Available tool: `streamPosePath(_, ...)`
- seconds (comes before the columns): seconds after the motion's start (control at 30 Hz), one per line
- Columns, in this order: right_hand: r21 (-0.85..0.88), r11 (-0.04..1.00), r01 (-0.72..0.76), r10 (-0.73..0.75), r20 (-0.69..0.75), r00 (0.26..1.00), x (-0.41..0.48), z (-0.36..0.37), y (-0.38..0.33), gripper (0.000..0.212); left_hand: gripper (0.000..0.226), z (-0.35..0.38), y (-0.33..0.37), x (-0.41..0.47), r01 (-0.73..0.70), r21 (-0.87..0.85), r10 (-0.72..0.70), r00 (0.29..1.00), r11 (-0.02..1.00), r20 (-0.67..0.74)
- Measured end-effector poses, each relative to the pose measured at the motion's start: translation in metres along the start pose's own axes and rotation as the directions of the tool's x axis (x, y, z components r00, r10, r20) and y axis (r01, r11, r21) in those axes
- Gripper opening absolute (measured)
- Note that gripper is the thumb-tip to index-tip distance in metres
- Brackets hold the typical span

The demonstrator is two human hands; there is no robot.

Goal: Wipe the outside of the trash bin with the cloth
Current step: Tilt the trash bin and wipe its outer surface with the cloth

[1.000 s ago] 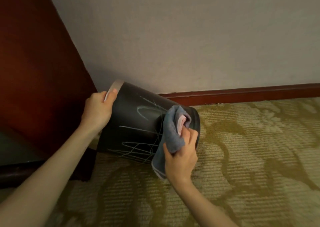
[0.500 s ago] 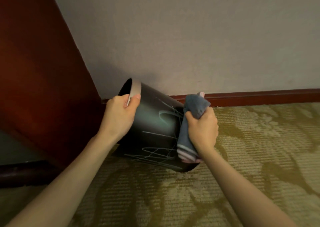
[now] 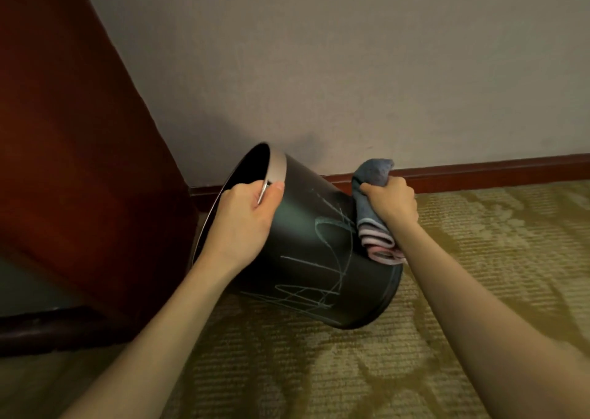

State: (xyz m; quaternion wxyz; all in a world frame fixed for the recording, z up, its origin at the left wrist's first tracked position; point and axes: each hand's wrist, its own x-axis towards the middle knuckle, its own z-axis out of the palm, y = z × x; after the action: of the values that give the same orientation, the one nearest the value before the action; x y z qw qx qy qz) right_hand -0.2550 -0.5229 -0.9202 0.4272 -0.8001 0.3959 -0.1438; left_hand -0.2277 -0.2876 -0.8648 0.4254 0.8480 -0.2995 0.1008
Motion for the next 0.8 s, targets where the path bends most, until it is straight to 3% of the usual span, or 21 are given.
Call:
streamPosePath(0.2, 0.061, 0.984, 0.166, -0.157, -0.137, 0.978, -0.033, 0.003, -0.002, 0.023, 0.049, 0.001, -0.001, 0.008, 0.044, 0.073, -0.041, 0.998, 0.996, -0.037)
streamPosePath(0.37, 0.096, 0.946, 0.309, -0.267, -0.308, 0.913, -0.076, 0.016, 0.001, 0.021, 0.05, 0.0, -0.005, 0.017, 0.056, 0.098, -0.049, 0.997, 0.994, -0.067)
streamPosePath(0.5, 0.083, 0.939, 0.333, -0.271, -0.415, 0.869, -0.111, 0.037, 0.009, 0.044, 0.048, 0.002, 0.0, 0.021, 0.078, 0.088, -0.073, 0.996, 0.993, -0.059)
streamPosePath(0.63, 0.171, 0.916, 0.363, -0.249, -0.467, 0.849, -0.143, 0.056, 0.017, 0.041, 0.046, 0.005, 0.006, 0.024, 0.096, 0.079, -0.092, 0.994, 0.992, -0.058)
streamPosePath(0.8, 0.212, 0.902, 0.376, -0.245, -0.467, 0.85, -0.15, 0.06, 0.019, 0.039, 0.047, 0.005, 0.005, 0.027, 0.012, 0.079, -0.009, 0.999, 0.997, -0.033)
